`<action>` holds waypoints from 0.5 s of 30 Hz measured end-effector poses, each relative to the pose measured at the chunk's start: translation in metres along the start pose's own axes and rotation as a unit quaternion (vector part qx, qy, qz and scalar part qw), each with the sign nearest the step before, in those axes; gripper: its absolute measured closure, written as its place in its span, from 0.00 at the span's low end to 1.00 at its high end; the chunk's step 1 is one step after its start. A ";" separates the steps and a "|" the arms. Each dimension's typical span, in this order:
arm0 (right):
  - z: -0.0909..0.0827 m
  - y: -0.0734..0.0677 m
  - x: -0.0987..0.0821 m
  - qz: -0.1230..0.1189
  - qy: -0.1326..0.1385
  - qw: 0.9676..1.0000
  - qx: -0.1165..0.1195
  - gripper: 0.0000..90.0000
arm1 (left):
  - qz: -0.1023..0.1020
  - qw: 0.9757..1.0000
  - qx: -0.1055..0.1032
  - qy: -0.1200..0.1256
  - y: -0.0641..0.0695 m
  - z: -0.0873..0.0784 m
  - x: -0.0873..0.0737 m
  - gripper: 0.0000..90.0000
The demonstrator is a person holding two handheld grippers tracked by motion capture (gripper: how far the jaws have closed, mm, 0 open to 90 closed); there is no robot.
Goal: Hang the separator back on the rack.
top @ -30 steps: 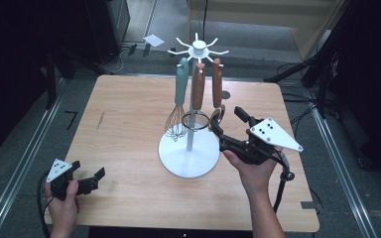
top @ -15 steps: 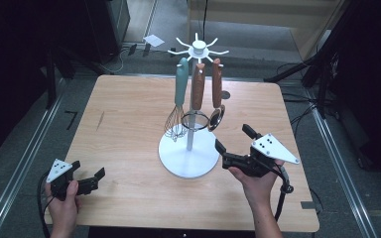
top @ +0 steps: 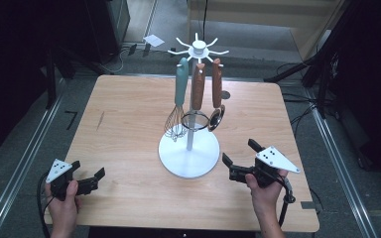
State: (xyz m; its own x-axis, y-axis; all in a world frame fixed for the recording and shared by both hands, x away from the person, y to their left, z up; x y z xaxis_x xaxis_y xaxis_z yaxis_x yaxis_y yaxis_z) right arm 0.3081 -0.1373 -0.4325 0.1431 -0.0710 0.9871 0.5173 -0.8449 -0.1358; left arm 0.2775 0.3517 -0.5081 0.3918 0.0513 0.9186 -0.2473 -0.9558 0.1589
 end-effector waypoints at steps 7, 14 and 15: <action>-0.005 0.012 -0.013 0.009 0.000 1.000 -0.017 0.04 | 0.000 1.000 -0.001 0.001 0.000 0.000 0.000 0.00; -0.012 0.027 -0.029 0.008 -0.011 0.999 -0.037 0.04 | -0.003 1.000 -0.002 0.003 0.000 0.000 0.000 0.00; -0.013 0.029 -0.031 0.009 -0.011 0.999 -0.039 0.04 | -0.003 1.000 -0.002 0.003 -0.001 0.000 0.000 0.00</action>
Point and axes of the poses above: each handheld gripper's, and its own axes: z roughly forward along the jaws, x roughly out of its top, y roughly to its right, the point moved 5 cm from there along z, roughly forward along the jaws, and after that the axes turned 9 degrees about y, right-handed, at the moved point
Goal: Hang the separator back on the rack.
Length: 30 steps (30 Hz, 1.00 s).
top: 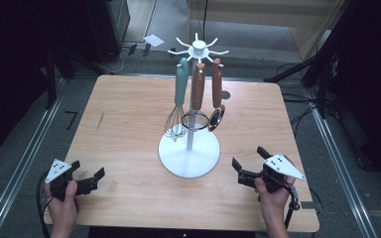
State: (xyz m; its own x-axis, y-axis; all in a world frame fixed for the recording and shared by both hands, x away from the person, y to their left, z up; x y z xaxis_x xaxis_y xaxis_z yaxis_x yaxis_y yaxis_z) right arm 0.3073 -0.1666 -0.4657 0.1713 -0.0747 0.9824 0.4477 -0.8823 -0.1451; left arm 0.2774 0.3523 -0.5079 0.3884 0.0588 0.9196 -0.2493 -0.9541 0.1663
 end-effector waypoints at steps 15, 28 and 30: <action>-0.027 0.039 -0.028 -0.014 -0.018 0.999 -0.039 0.09 | 0.000 1.000 -0.003 0.000 0.000 0.000 0.000 0.00; -0.058 0.078 -0.043 -0.004 -0.035 0.997 -0.067 0.06 | 0.000 1.000 -0.007 0.002 0.000 0.000 0.000 0.00; -0.063 0.083 -0.044 -0.001 -0.040 0.997 -0.062 0.01 | 0.000 1.000 -0.007 0.002 0.000 0.000 0.000 0.00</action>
Point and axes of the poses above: each handheld gripper's, and its own axes: z roughly forward along the jaws, x roughly out of its top, y roughly to its right, the point moved 5 cm from there along z, roughly forward along the jaws, and after that the axes turned 9 degrees about y, right-handed, at the moved point
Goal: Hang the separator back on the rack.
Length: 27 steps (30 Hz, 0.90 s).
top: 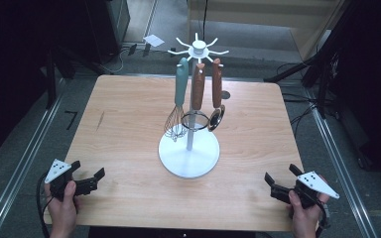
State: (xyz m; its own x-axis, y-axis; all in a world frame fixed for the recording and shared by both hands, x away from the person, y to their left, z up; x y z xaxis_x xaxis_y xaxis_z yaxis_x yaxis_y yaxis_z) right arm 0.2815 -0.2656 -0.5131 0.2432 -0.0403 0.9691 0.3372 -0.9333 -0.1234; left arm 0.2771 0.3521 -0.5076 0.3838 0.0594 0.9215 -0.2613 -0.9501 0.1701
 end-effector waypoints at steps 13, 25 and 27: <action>-0.015 0.031 -0.011 0.002 -0.013 0.999 -0.034 0.00 | 0.001 1.000 0.000 0.000 0.000 -0.001 0.000 0.00; -0.018 0.033 -0.016 0.005 -0.016 1.000 -0.026 0.00 | 0.002 1.000 0.001 -0.001 -0.001 -0.001 0.000 0.00; -0.020 0.035 -0.016 0.015 -0.009 0.999 -0.026 0.00 | -0.002 1.000 0.001 0.001 -0.001 -0.002 0.000 0.00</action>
Point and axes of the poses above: each handheld gripper's, and its own axes: z roughly forward along the jaws, x roughly out of its top, y roughly to its right, the point moved 5 cm from there along z, roughly forward along the jaws, and after that the axes turned 9 degrees about y, right-handed, at the moved point
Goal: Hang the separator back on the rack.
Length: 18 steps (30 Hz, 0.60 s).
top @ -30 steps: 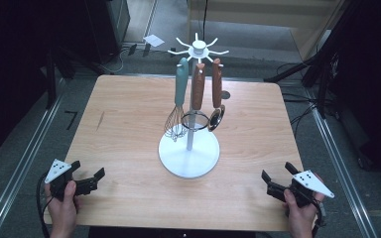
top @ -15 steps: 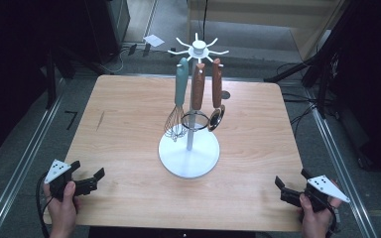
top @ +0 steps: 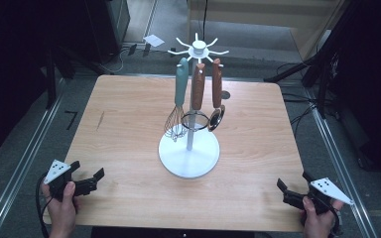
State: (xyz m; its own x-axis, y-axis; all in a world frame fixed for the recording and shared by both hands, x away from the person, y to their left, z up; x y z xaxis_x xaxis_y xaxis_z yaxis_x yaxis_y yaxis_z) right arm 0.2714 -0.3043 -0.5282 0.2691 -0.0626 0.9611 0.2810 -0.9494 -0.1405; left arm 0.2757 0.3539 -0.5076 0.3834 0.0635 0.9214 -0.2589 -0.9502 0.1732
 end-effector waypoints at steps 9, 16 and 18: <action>0.001 0.000 -0.001 -0.006 -0.006 1.000 -0.022 0.00 | 0.005 1.000 -0.005 0.005 0.002 -0.003 -0.001 0.00; 0.006 -0.005 -0.002 -0.026 -0.028 0.999 -0.024 0.05 | 0.016 1.000 -0.013 0.005 0.004 -0.008 -0.003 0.00; 0.006 -0.006 -0.002 -0.028 -0.030 0.999 -0.023 0.05 | 0.016 1.000 -0.010 0.011 0.004 -0.009 -0.003 0.00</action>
State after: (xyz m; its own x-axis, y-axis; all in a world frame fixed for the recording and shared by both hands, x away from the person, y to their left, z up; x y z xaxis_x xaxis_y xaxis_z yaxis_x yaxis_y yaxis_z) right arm 0.2746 -0.2965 -0.5311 0.3098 0.0088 0.9508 0.2556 -0.9639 -0.0743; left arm 0.2655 0.3529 -0.5062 0.3550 0.0410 0.9340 -0.2883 -0.9455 0.1511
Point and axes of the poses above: each handheld gripper's, and its own axes: z roughly forward along the jaws, x roughly out of its top, y roughly to its right, the point moved 5 cm from there along z, roughly forward along the jaws, and after that the axes turned 9 degrees about y, right-handed, at the moved point
